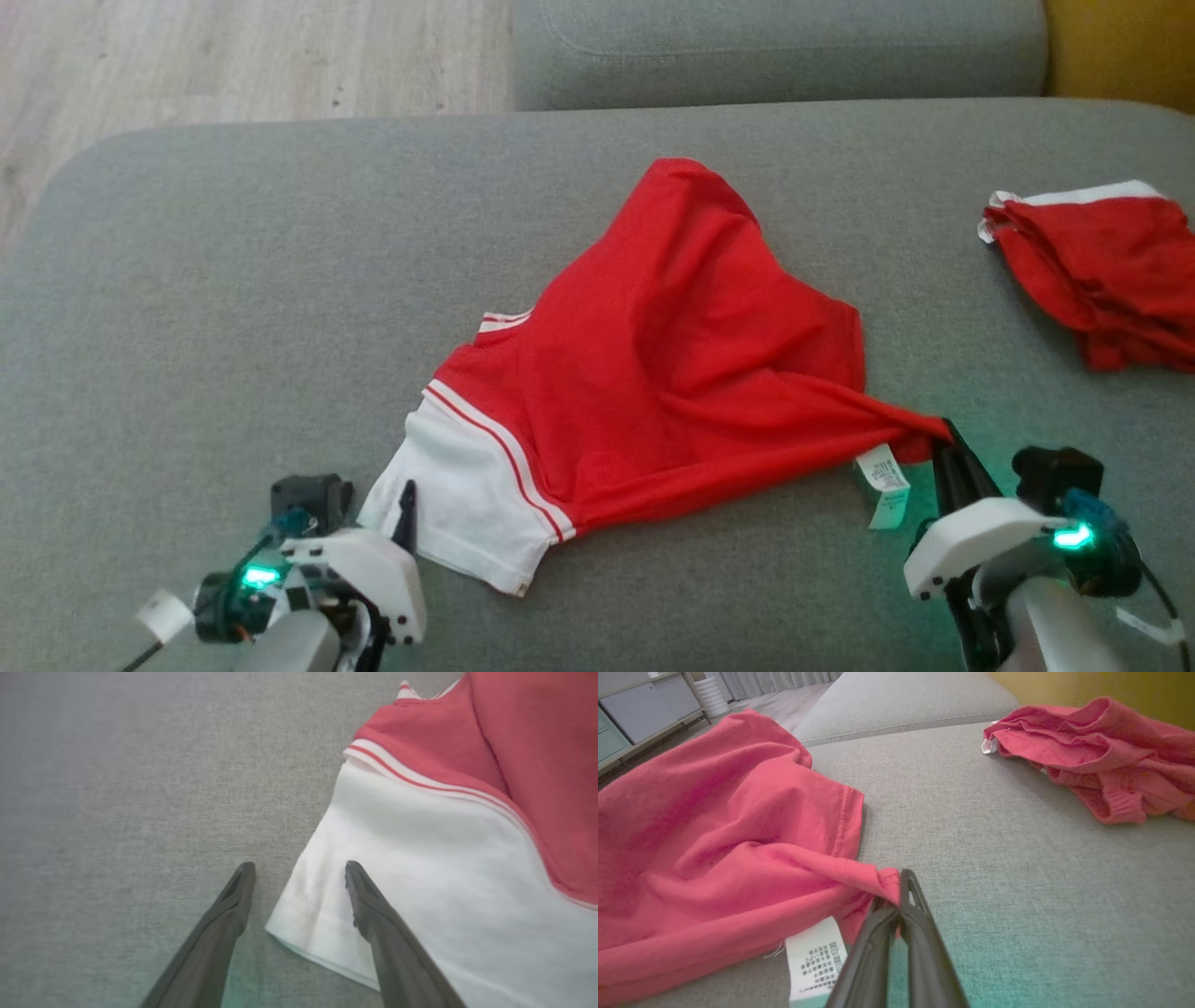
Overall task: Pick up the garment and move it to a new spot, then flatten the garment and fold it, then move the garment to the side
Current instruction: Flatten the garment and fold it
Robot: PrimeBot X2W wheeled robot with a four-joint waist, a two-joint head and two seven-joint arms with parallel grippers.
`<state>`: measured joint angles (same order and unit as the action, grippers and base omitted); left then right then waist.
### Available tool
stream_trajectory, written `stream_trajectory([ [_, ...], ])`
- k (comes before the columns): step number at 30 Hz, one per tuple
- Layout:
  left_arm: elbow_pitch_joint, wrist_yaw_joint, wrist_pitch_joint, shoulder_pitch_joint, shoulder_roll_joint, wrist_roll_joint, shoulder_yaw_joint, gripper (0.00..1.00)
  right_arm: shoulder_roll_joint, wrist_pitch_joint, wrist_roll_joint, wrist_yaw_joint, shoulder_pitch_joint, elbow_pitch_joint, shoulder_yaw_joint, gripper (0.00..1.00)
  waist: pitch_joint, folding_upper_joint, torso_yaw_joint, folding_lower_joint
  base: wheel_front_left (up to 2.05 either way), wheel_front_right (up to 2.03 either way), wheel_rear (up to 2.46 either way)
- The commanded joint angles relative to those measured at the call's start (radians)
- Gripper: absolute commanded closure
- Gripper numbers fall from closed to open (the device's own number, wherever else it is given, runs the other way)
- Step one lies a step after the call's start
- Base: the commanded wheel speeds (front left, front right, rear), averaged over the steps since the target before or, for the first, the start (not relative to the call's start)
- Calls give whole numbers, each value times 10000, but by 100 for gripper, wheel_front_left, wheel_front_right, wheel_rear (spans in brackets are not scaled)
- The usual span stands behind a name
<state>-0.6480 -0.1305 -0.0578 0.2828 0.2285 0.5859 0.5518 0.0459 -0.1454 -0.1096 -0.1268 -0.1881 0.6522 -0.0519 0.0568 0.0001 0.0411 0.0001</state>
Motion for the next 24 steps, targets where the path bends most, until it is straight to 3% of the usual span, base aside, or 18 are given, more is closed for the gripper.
stream_trajectory([
  [1,177,80,-10,510,52,87,-313,0,45,8,-69,-39,-88,-453,276,100,58,-1,-68,-1,0,0,0],
  [5,78,268,-463,304,58,148,-63,0,45,203,-158,-39,103,-914,297,100,81,-1,-126,-1,0,0,0],
  [6,104,313,-554,229,50,181,-16,7,45,240,-172,-39,150,-1008,291,100,73,-1,-131,-1,0,0,0],
  [9,225,372,-750,-8,32,228,127,68,44,329,-225,-39,284,-1247,271,100,33,-1,-116,-1,0,0,0],
  [11,381,357,-683,-130,20,236,157,100,44,373,-287,-39,356,-1380,282,100,-20,-1,-88,-1,0,0,0],
  [17,1094,139,183,-343,52,273,-116,100,44,428,-510,-39,487,-1719,255,100,-454,-1,16,-1,0,0,0],
  [24,3200,510,843,-720,-234,1641,-1209,100,44,569,-1014,-39,602,-2869,35,100,-1126,-1,35,-1,0,0,0],
])
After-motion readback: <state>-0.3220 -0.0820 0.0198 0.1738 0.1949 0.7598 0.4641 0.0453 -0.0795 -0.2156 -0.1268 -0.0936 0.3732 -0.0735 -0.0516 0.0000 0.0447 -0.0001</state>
